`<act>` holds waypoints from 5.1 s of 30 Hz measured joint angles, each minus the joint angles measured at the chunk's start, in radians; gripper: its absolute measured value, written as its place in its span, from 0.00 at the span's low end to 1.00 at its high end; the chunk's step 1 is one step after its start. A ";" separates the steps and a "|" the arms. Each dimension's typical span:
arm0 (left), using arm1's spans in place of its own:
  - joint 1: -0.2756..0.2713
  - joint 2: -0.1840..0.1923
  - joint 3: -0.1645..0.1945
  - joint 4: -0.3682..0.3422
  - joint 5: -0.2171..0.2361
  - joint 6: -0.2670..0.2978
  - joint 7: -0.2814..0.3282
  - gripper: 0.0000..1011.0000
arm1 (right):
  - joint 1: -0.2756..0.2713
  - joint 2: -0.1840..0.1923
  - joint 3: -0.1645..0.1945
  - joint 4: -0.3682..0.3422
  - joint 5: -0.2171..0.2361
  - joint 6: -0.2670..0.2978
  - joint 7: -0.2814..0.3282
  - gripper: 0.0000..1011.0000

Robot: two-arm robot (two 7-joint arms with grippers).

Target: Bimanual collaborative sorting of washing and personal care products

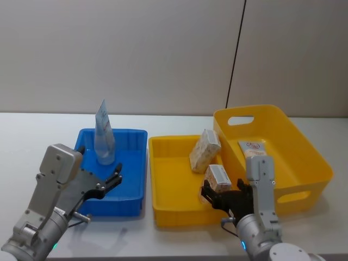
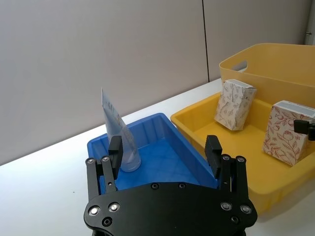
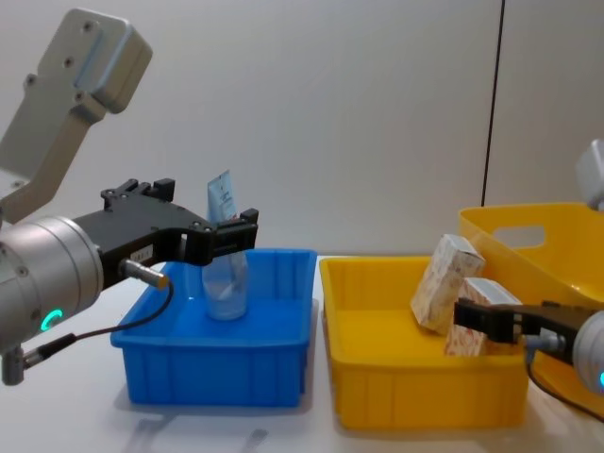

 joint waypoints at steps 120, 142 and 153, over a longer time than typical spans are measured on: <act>0.000 0.000 0.000 0.000 0.000 0.000 0.000 0.99 | 0.134 -0.040 0.213 -0.054 -0.120 0.107 -0.095 0.33; 0.000 0.000 0.000 0.000 0.000 0.000 0.000 0.99 | 0.140 -0.040 0.216 -0.035 -0.127 0.173 -0.090 0.82; 0.000 0.000 0.000 0.000 0.000 0.000 0.000 0.99 | 0.133 -0.042 0.222 -0.044 -0.125 0.141 -0.073 0.99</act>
